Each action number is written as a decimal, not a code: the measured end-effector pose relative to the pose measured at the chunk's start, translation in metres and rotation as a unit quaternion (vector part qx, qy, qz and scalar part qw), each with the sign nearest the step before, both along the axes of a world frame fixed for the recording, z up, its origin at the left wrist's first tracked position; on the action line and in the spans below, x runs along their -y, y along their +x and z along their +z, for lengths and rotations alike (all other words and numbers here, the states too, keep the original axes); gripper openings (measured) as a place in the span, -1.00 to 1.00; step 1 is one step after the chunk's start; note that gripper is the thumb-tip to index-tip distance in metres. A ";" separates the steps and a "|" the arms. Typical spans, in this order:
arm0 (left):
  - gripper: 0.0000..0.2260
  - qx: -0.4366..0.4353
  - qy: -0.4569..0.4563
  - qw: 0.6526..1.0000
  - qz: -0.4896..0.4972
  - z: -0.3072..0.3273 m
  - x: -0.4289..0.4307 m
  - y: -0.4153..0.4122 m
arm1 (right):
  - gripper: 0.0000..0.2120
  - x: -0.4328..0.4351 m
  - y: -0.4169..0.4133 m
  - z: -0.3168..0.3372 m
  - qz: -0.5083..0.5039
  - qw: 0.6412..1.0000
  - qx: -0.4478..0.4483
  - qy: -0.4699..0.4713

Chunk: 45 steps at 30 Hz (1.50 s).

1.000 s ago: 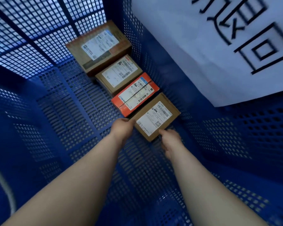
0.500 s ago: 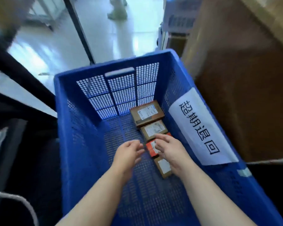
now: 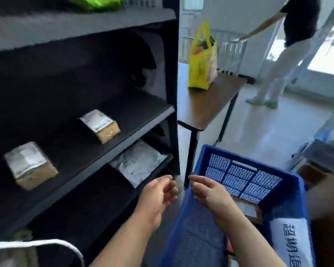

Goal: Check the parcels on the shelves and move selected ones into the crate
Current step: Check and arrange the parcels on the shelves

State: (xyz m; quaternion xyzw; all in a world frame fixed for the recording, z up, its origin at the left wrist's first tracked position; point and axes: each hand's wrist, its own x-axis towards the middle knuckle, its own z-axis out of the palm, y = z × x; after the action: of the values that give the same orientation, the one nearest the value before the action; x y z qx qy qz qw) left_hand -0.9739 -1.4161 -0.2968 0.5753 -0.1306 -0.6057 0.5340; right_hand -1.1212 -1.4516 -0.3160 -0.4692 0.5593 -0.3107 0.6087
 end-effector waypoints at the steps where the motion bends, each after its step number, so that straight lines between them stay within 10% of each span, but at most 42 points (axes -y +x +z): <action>1: -0.85 0.000 -0.002 1.000 0.025 0.012 -0.014 0.018 | -0.79 -0.006 0.020 0.015 0.026 1.000 0.000 -0.004; 25: -0.87 0.028 -0.016 0.899 0.437 0.095 -0.428 0.389 | -0.82 -0.312 0.458 0.143 0.386 0.920 0.049 0.048; 41: -0.84 0.139 0.168 0.849 0.480 0.025 -0.529 0.501 | -0.59 -0.397 0.604 0.052 0.474 0.877 -0.074 0.031; 45: -0.46 0.135 0.211 0.850 0.463 0.011 -0.524 0.530 | -0.56 -0.392 0.624 0.032 0.453 0.885 -0.106 0.025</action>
State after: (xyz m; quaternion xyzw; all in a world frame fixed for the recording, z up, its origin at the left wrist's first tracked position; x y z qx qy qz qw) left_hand -0.4440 -0.8926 -0.2862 0.7442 0.2110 -0.2175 0.5952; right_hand -0.4975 -1.0600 -0.2836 -0.6861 0.3544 0.0645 0.6321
